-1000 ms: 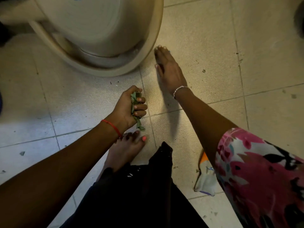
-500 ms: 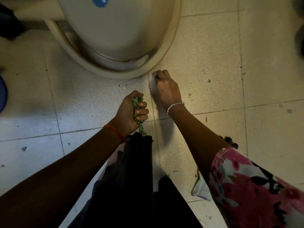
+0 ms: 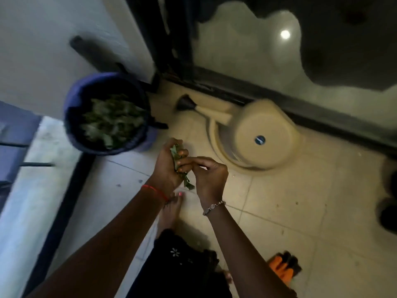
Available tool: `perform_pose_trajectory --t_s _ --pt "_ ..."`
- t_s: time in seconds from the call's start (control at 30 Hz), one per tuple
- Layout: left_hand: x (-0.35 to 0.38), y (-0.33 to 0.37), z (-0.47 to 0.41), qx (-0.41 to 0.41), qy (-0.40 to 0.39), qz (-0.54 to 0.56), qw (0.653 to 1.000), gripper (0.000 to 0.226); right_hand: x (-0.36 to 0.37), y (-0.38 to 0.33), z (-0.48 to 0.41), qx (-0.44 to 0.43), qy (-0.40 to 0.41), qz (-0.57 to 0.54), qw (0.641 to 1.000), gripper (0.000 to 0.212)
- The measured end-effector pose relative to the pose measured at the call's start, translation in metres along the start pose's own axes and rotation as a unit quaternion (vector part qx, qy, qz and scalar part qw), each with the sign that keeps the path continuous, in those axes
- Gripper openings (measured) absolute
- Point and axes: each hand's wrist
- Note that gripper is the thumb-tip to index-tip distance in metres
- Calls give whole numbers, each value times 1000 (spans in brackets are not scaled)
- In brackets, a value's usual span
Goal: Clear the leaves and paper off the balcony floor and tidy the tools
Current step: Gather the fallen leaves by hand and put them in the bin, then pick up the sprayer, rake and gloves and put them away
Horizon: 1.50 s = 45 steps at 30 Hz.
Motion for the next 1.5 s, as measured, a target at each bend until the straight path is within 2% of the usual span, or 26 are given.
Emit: perform_pose_trajectory --t_s 0.17,0.27,0.33,0.43,0.53,0.6,0.63,0.67,0.7,0.77,0.87,0.9,0.97,1.0,1.1,1.17,1.33,1.5 --pt "-50 116 -1 118 50 -37 991 51 103 -66 -33 -141 -67 78 985 9" --pt "-93 162 -27 161 128 -71 976 51 161 -78 -57 -102 -118 119 981 18" --pt "-109 184 -39 152 163 -88 971 62 185 -80 -67 -61 -178 169 968 28" --pt "-116 196 -45 120 132 -109 978 73 200 -85 -68 -35 -212 219 952 36" --pt "-128 197 -48 98 145 -175 969 62 197 -92 -59 -22 -217 243 945 45" --pt "-116 193 -35 70 201 -236 948 82 186 -98 -48 -34 -235 271 933 51" --pt "-107 193 -26 78 232 -313 917 89 177 -101 -42 -49 -243 284 926 54" --pt "-93 191 -16 97 262 -406 870 91 164 -106 -33 -68 -245 301 919 57" --pt "-79 188 -5 110 297 -523 791 87 151 -110 -23 -82 -249 328 908 60" --pt "-39 173 22 121 293 -684 657 74 114 -128 -1 -77 -258 402 875 64" --pt "22 143 66 121 198 -769 596 61 50 -168 38 -31 -243 473 846 59" --pt "46 131 87 130 157 -786 584 57 24 -187 55 -24 -226 488 843 57" --pt "90 113 127 149 96 -792 584 42 -19 -220 83 -18 -182 514 838 52" --pt "112 103 157 158 65 -806 566 36 -44 -239 106 -12 -158 514 843 47" --pt "170 82 226 207 -37 -860 465 31 -114 -286 173 5 -109 519 848 39" --pt "203 68 272 238 -93 -872 417 30 -157 -309 217 21 -64 501 863 40" --pt "266 10 366 304 -248 -861 324 27 -243 -332 319 49 46 441 895 38" --pt "306 -62 427 298 -347 -867 197 31 -296 -333 407 80 165 362 914 34"
Point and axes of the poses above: each hand's wrist, its own z-axis away from the middle knuckle, its own x-axis out of the palm, y = z × x, and after that the axes turned 6 degrees about -y, right-handed
